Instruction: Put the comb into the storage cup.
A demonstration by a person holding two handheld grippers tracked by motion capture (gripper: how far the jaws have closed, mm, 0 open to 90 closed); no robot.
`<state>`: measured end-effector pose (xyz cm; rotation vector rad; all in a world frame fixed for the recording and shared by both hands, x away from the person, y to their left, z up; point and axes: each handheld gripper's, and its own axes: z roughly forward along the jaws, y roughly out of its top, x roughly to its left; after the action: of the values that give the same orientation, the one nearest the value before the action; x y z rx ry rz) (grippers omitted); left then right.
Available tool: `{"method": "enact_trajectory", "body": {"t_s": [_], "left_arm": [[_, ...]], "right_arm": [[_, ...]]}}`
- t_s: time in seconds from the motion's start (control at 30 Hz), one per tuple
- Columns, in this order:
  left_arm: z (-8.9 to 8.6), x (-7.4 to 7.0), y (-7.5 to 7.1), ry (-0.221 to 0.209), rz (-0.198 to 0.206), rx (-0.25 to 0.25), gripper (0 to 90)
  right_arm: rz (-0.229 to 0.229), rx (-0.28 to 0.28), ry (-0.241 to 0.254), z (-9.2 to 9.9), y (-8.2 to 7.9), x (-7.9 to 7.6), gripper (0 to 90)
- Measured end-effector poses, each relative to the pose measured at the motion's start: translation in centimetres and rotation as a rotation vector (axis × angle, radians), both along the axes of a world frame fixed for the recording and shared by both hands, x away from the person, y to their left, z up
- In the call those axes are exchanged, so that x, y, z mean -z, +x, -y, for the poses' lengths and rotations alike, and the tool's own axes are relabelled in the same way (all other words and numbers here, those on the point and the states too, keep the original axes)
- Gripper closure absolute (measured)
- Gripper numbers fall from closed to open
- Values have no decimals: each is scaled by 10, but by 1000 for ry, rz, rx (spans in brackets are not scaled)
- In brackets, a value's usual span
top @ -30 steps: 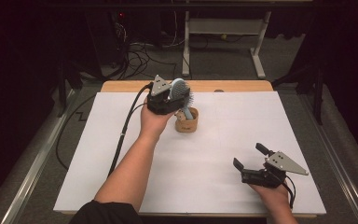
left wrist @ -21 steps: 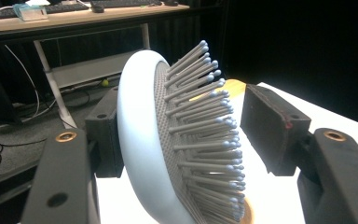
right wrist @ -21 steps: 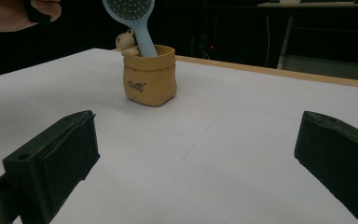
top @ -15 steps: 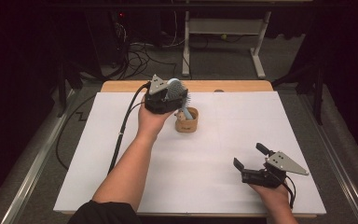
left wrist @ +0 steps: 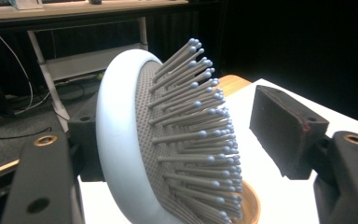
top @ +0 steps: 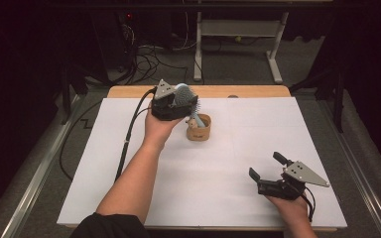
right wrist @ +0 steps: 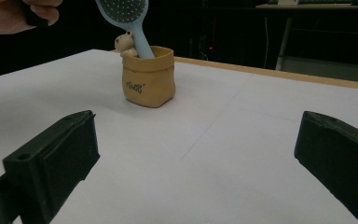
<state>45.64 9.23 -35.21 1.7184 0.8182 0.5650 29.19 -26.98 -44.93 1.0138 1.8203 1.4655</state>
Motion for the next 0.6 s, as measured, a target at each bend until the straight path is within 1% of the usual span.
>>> {"method": "enact_trajectory", "body": {"t_s": [0.13,0.23,0.4,0.47,0.6], "left_arm": [[-2,1,0,-12,-5,0,263],[-4,3,0,-14,1,-1,250],[-6,6,1,-2,12,-17,220],[-7,7,1,0,11,-15,197],[-8,8,1,0,15,-17,182]], "right_arm": [[0,-1,-2,0,0,0,1],[-1,-3,-3,-1,0,1,1],[-2,-2,-6,-1,0,1,1],[-4,-3,-8,-1,1,1,1],[-5,-2,-10,-1,1,1,1]]}}
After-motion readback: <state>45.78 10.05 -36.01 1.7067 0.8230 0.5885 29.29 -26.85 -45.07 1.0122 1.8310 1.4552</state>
